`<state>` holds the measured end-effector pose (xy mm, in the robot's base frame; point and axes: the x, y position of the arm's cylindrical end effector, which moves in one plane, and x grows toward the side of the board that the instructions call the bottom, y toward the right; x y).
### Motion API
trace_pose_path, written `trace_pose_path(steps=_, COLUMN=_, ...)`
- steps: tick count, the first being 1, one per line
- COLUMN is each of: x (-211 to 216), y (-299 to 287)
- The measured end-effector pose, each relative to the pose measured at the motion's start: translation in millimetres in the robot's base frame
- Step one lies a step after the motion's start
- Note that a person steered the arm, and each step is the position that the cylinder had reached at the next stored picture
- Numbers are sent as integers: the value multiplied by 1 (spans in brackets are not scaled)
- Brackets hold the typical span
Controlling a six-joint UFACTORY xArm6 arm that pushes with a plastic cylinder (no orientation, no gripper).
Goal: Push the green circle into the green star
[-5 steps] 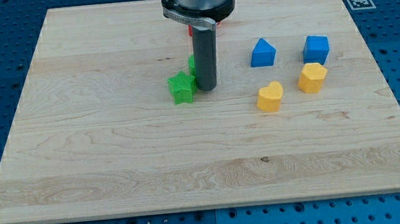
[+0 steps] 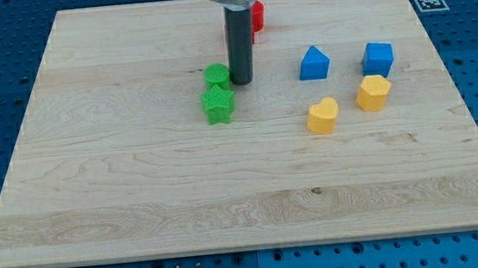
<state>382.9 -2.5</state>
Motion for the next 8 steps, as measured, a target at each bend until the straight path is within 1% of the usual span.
trace_pose_path(steps=2, x=-38, y=-42)
trace_pose_path(steps=3, x=-39, y=-82)
trace_pose_path(steps=4, x=-35, y=-84)
trace_pose_path(steps=5, x=-26, y=-71)
trace_pose_path(steps=6, x=-4, y=-45)
trace_pose_path(steps=7, x=28, y=-20)
trace_pose_path(steps=8, x=1, y=-6)
